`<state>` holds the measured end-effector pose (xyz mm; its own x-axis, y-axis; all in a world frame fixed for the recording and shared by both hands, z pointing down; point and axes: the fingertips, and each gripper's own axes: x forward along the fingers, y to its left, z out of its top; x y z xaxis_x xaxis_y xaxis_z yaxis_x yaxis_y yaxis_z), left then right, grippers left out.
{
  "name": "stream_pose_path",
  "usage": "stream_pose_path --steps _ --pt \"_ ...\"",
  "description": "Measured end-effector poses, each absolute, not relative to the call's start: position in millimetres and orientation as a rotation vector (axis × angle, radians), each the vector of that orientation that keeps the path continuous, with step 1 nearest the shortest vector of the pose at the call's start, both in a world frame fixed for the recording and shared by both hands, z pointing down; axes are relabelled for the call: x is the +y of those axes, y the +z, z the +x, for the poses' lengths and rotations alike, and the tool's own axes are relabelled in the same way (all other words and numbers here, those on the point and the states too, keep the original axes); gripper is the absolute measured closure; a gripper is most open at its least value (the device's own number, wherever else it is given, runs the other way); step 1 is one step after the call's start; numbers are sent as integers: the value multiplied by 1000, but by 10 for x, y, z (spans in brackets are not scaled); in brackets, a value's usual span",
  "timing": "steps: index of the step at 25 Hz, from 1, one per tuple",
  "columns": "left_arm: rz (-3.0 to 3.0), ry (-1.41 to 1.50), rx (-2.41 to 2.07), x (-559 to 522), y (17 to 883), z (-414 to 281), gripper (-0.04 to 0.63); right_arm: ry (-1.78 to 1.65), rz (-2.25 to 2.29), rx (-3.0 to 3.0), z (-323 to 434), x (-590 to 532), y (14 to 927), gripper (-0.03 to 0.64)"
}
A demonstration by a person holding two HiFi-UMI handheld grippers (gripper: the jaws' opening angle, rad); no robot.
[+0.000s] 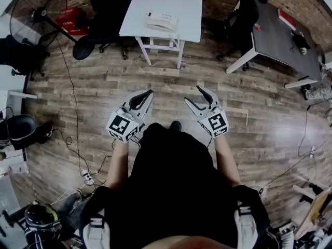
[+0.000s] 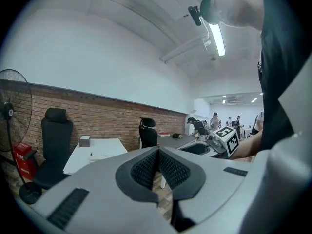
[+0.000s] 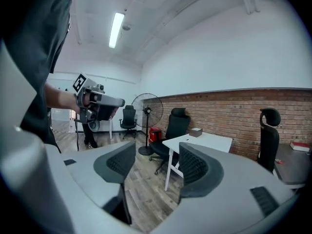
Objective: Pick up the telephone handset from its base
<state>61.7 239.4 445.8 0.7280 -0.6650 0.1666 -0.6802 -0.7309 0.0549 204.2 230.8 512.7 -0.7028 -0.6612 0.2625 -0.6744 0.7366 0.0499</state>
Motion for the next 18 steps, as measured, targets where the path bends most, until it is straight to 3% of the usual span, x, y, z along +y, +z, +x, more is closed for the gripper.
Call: stream_pose_path --steps 5,18 --pt "2833 238 -1094 2404 4414 714 575 71 1066 -2674 2138 2272 5159 222" --pt "2802 250 -1122 2299 4486 536 575 87 1007 -2678 1927 2113 5211 212"
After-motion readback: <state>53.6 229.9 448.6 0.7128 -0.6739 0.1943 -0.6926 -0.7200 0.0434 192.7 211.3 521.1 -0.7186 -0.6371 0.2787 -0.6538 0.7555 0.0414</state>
